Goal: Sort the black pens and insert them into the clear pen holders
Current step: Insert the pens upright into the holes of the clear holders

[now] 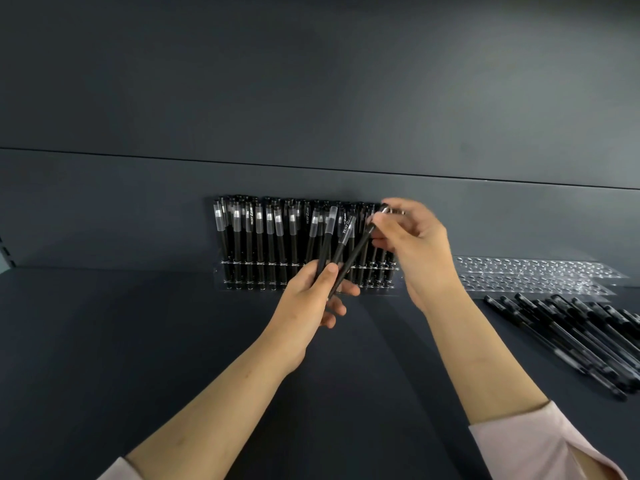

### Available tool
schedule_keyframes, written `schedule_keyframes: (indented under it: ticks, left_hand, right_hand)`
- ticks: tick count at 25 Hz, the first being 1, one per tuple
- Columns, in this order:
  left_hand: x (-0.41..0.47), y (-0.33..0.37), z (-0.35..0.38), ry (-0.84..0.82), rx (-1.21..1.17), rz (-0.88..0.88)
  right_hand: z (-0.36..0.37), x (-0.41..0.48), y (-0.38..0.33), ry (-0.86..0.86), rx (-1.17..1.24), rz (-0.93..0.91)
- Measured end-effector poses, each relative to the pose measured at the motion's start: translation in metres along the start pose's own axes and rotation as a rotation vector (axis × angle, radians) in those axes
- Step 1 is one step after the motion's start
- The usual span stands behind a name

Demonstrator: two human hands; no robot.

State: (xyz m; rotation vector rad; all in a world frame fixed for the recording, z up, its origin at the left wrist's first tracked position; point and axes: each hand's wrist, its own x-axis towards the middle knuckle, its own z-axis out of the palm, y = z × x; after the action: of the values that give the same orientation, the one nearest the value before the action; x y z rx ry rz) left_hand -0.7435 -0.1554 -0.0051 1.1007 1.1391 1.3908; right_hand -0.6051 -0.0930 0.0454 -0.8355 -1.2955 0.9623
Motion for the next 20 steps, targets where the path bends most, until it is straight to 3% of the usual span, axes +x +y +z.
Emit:
schedule_keyframes:
  ticks: [3,5,20]
  left_hand:
    - [0.003,-0.004,-0.004,0.076,0.049,-0.002]
    - [0.004,-0.006,-0.007,0.097,0.089,0.006]
    - [0.005,-0.002,-0.006,0.095,0.025,0.020]
  right_hand:
    - [-0.012,0.003,-0.006,0.322,-0.080,-0.169]
    - [-0.021,0.003,-0.008,0.448,-0.200,-0.279]
    - [-0.013,0.007,0.014,0.277,-0.503,-0.428]
